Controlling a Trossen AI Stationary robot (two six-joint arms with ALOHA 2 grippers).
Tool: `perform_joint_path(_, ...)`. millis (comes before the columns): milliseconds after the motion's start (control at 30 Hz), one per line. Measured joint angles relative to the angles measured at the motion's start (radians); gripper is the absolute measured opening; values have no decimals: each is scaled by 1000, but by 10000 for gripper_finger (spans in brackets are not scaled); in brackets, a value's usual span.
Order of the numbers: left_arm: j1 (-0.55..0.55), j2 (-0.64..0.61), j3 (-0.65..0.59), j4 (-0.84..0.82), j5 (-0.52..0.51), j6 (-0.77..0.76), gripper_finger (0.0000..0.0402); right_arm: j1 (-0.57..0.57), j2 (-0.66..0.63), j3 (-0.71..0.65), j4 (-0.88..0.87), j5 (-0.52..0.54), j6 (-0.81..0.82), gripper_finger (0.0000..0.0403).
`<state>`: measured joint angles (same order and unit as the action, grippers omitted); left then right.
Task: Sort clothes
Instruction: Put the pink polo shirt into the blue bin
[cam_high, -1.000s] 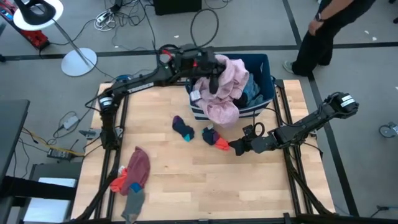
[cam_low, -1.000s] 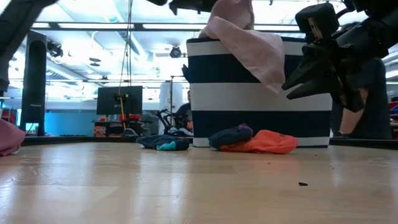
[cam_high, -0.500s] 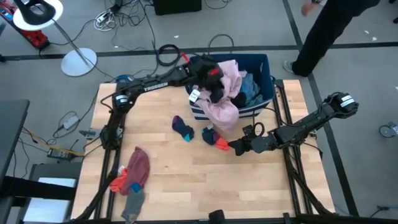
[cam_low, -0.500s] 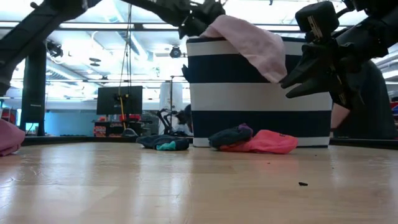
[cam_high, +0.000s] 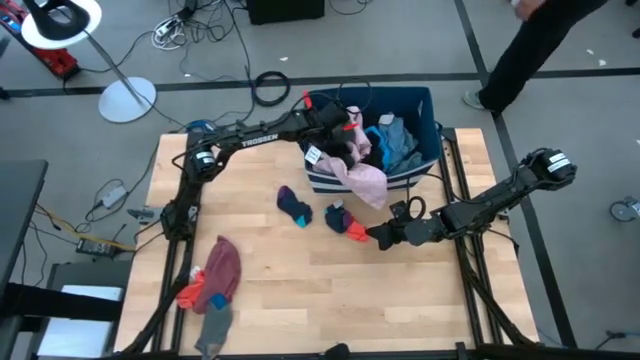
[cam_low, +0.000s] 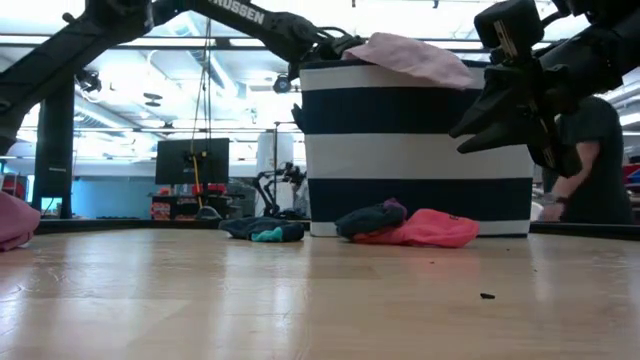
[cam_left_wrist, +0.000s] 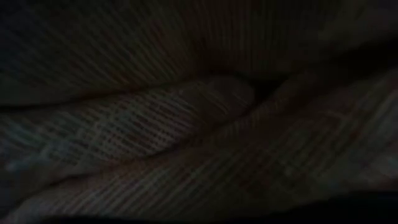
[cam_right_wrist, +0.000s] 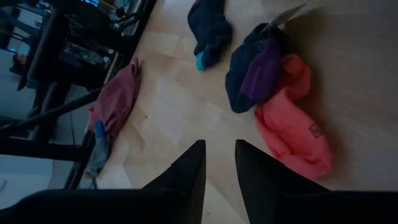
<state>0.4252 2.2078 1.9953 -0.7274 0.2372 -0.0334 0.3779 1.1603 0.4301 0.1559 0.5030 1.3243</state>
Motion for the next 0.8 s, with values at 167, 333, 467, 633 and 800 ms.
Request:
perform_joint_path(167, 0, 7, 91, -65, 3, -1, 0, 1, 0, 0, 2, -4, 0, 89)
perform_joint_path(333, -3, 11, 264, -140, -19, 0, 0, 3, 0, 0, 1, -6, -3, 89)
perform_joint_path(467, -4, 3, 360, -177, -30, 14, 0, 13, 0, 0, 0, -6, -10, 89)
perform_joint_path(633, -9, -47, 350, -222, -34, 22, 0, 19, 0, 0, -1, -6, -20, 89)
perform_joint_path(800, -11, -67, 353, -297, -4, 30, 0, 19, 0, 0, 0, -6, -33, 89)
